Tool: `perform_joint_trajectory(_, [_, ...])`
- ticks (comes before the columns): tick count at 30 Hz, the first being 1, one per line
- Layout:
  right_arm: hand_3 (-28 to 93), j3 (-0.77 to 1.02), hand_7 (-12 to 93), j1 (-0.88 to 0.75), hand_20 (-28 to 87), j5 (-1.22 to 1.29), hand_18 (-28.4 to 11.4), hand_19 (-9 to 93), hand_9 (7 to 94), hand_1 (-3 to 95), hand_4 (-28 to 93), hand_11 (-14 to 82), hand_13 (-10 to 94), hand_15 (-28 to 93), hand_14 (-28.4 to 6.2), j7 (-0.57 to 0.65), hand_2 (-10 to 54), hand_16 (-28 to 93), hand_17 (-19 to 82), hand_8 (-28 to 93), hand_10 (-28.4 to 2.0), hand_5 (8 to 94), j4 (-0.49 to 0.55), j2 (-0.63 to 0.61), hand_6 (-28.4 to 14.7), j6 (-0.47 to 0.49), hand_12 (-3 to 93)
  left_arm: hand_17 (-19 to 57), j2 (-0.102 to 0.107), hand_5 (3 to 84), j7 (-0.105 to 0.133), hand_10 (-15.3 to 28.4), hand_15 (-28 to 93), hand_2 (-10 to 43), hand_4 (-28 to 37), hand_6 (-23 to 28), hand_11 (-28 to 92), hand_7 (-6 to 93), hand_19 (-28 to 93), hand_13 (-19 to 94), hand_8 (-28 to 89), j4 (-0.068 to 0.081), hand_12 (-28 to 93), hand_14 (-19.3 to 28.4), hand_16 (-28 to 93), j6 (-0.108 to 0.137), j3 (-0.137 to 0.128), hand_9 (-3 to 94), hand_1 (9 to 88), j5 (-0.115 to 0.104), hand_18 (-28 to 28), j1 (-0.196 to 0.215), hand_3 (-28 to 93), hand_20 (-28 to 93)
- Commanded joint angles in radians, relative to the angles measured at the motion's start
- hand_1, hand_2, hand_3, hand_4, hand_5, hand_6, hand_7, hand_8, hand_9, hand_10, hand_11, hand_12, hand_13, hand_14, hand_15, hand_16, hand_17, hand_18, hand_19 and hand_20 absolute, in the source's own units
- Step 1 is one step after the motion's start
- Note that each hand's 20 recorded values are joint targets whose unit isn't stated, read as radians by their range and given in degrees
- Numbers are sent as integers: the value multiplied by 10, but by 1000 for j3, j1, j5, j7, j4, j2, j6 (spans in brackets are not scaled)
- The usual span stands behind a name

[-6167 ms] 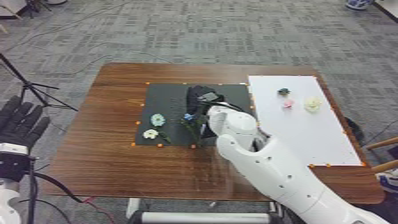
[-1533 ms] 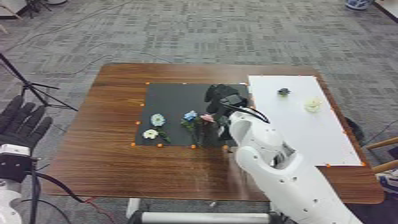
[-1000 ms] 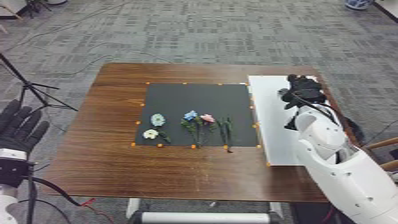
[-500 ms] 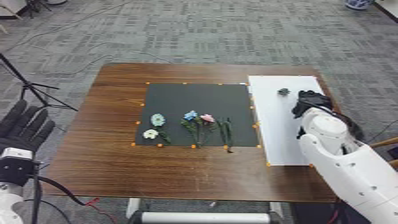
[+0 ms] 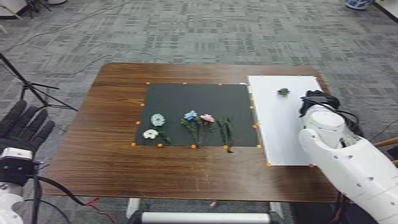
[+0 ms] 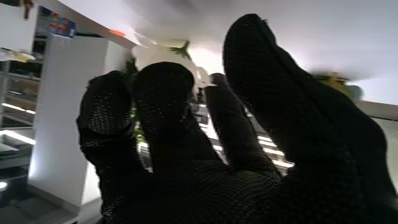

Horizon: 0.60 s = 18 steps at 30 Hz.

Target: Arrange flowers

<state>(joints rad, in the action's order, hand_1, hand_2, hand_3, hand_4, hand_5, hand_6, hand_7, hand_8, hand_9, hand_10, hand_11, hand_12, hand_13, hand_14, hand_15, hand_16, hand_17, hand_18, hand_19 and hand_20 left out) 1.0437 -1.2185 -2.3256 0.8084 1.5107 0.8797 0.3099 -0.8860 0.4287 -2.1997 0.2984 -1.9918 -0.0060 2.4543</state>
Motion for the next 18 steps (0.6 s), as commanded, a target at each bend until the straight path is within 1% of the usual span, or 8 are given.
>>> perform_joint_trajectory(1, [758,-34,86,35,349,-26,-262,888,481,563,-283,106,661,751,-90,11,-95,332,375,-88,-200,456,-59,-16,-87,-86,130,-41,3,350,16,132,246,196,-283,73,129,93,220,212,-68,-11,125,130,-30,14,4,305,220,-13,105,7,664,113])
perform_joint_trajectory(3, [752,-47,108,45,347,-30,-261,895,535,569,-283,123,675,745,-87,11,-95,337,383,-97,-185,501,-70,-19,-69,-92,137,-41,4,350,20,132,249,197,-283,73,130,95,221,212,-68,-11,124,130,-30,14,5,305,220,-16,105,9,664,113])
perform_joint_trajectory(4, [751,-47,112,42,348,-33,-259,897,554,571,-283,132,681,744,-87,13,-95,338,386,-99,-178,516,-72,-19,-66,-92,141,-42,5,351,14,132,250,197,-283,73,130,95,221,212,-69,-10,124,130,-31,17,5,305,219,-15,105,6,665,113])
perform_joint_trajectory(5, [751,-54,117,52,348,-30,-258,899,573,573,-283,143,685,742,-86,9,-95,339,389,-99,-173,532,-79,-19,-62,-96,145,-42,6,351,21,132,250,198,-283,73,131,96,221,212,-69,-11,125,130,-31,15,5,305,219,-18,105,8,665,113])
perform_joint_trajectory(9, [746,-65,143,55,351,-44,-254,905,664,588,-283,187,703,731,-80,8,-95,345,398,-106,-148,601,-91,-15,-44,-115,167,-42,6,352,17,132,252,198,-283,73,131,97,222,212,-70,-11,124,131,-33,15,7,306,219,-18,105,8,666,114])
perform_joint_trajectory(12, [683,-72,168,61,359,-44,-249,907,752,631,-283,103,722,724,-76,8,-95,347,406,-110,-112,661,-99,-12,-28,-116,299,-43,5,352,16,133,254,198,-283,73,131,97,225,212,-70,-10,123,131,-34,16,12,306,219,-16,105,1,666,114])
perform_joint_trajectory(15, [659,-66,212,53,364,-43,-247,909,801,652,-282,91,737,721,-74,12,-95,345,413,18,-97,708,-95,-14,-25,-124,347,-43,2,352,12,132,255,198,-283,74,131,97,225,212,-70,-12,124,131,-35,16,13,306,219,-11,104,-1,665,113])
perform_joint_trajectory(18, [656,-60,242,40,365,-58,-246,910,834,659,-282,112,754,710,-70,13,-95,342,420,61,-93,744,-78,-21,-21,-172,381,-42,-3,352,11,133,254,198,-283,74,131,98,225,213,-71,-14,124,132,-35,18,12,306,219,-8,104,2,666,113])
